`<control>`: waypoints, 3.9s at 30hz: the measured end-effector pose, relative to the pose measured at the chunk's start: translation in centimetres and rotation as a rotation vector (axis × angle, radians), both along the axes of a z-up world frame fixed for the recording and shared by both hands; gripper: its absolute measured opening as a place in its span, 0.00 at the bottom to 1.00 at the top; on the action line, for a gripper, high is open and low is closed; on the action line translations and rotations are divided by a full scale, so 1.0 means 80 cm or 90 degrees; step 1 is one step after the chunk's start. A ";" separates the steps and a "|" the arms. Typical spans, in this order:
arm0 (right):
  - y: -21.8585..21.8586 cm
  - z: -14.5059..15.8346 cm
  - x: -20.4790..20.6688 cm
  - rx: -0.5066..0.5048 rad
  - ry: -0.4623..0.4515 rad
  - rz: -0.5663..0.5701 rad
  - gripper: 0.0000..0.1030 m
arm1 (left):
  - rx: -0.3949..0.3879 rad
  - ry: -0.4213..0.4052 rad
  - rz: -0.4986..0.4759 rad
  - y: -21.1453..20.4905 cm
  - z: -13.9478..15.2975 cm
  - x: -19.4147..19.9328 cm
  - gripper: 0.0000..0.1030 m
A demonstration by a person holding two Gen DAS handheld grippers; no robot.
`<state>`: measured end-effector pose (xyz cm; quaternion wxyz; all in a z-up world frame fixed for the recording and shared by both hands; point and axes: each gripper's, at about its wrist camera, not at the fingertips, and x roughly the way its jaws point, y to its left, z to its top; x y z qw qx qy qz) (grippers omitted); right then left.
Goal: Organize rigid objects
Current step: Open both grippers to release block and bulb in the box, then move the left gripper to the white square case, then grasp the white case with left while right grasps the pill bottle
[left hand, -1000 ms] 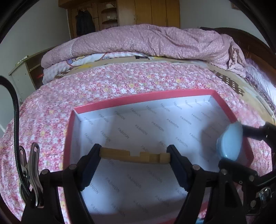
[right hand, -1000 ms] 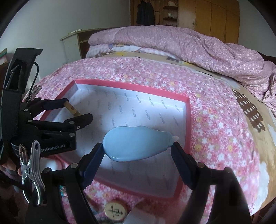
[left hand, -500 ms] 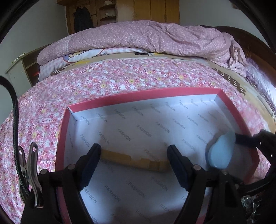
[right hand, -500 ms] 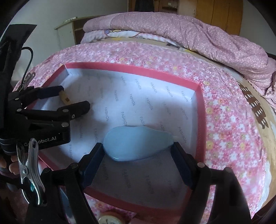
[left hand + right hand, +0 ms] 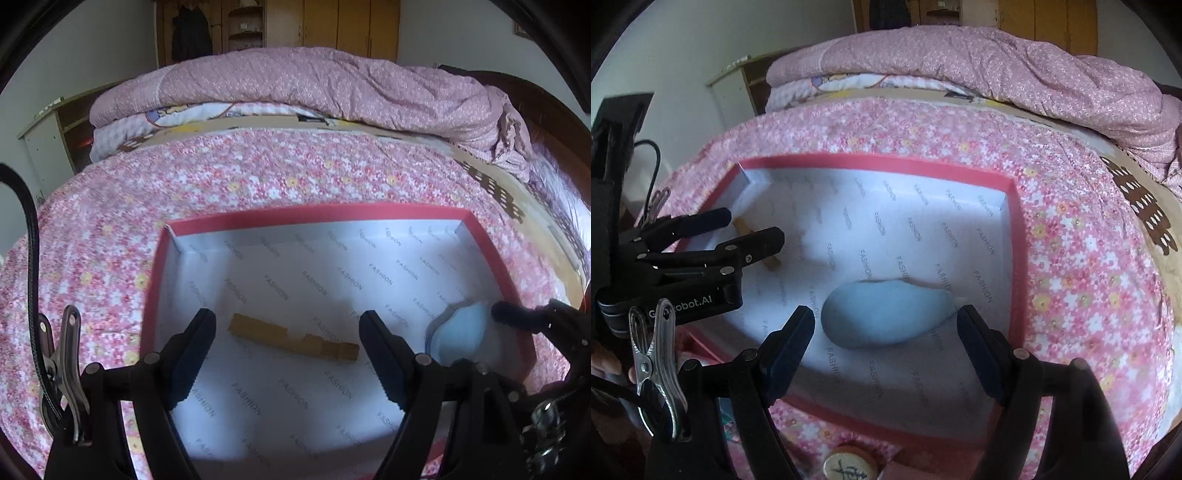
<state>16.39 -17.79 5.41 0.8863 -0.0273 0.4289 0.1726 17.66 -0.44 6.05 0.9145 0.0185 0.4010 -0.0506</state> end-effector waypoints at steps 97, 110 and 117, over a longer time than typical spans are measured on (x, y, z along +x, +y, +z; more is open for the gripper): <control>-0.071 -0.048 -0.141 0.112 -0.035 -0.128 0.60 | -0.055 -0.017 0.016 0.013 -0.046 -0.167 0.68; -0.071 -0.050 -0.150 0.112 -0.058 -0.119 0.60 | 0.068 -0.041 0.035 -0.001 -0.050 -0.175 0.76; -0.072 -0.052 -0.154 0.123 -0.071 -0.117 0.60 | 0.046 -0.023 0.028 0.011 -0.047 -0.178 0.80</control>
